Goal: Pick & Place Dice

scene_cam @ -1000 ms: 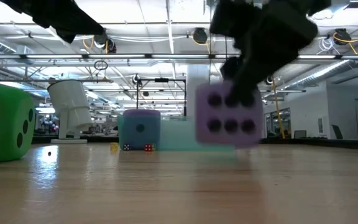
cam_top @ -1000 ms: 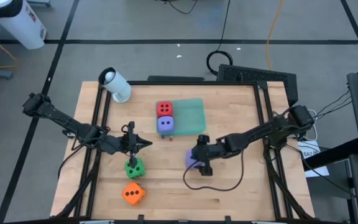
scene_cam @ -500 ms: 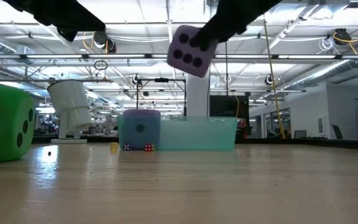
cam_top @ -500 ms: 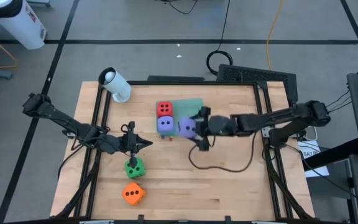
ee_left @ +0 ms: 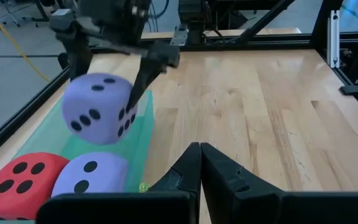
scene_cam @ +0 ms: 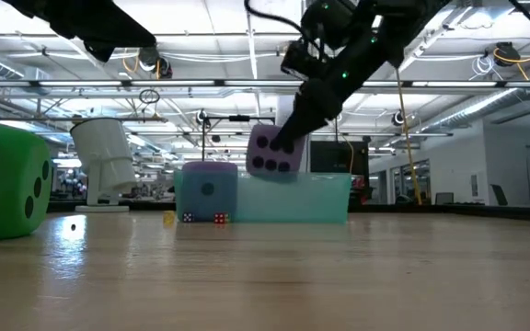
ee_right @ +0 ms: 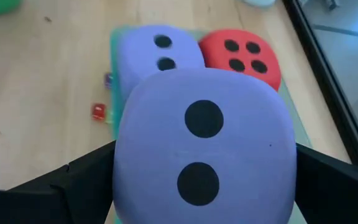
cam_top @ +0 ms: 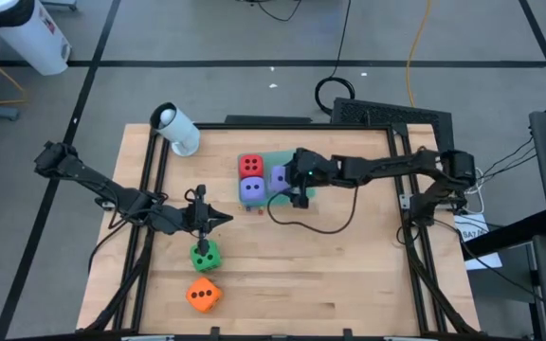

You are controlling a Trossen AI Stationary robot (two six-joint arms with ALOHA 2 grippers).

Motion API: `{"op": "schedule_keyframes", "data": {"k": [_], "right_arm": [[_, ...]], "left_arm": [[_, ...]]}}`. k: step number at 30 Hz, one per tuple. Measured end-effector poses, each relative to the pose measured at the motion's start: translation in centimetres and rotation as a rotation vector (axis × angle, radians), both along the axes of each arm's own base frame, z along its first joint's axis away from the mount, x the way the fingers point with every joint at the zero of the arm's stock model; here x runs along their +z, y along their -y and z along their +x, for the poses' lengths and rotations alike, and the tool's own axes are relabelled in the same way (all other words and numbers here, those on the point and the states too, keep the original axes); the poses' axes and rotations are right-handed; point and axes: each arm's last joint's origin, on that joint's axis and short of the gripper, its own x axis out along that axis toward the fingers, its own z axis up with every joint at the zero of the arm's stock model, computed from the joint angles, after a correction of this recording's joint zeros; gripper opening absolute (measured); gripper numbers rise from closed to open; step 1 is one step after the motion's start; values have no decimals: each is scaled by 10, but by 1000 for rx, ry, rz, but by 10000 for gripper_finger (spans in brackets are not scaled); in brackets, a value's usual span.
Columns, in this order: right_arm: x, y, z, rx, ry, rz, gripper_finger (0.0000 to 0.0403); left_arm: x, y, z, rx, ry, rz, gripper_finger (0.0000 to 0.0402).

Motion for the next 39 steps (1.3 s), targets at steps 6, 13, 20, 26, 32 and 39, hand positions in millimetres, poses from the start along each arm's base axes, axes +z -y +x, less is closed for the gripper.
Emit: {"op": "schedule_keyframes", "data": {"k": [6, 13, 20, 26, 32, 39], "right_arm": [[-16, 5, 12, 94, 25, 48, 395], [-32, 15, 17, 122, -21, 47, 395], [-43, 17, 19, 151, -45, 50, 395], [-43, 17, 19, 170, -51, 29, 395], [-43, 16, 20, 194, -43, 40, 395], [-43, 15, 20, 215, -37, 62, 395]], "left_arm": [[0, 0, 0, -1, 0, 3, 21], [-4, -3, 4, 19, -19, 13, 21], [-16, -19, 28, 122, -21, 10, 8], [-26, -53, 57, 202, 12, -70, 10], [-33, -78, 81, 238, -29, -181, 7], [-39, -87, 117, 219, -101, -207, 5]]}}
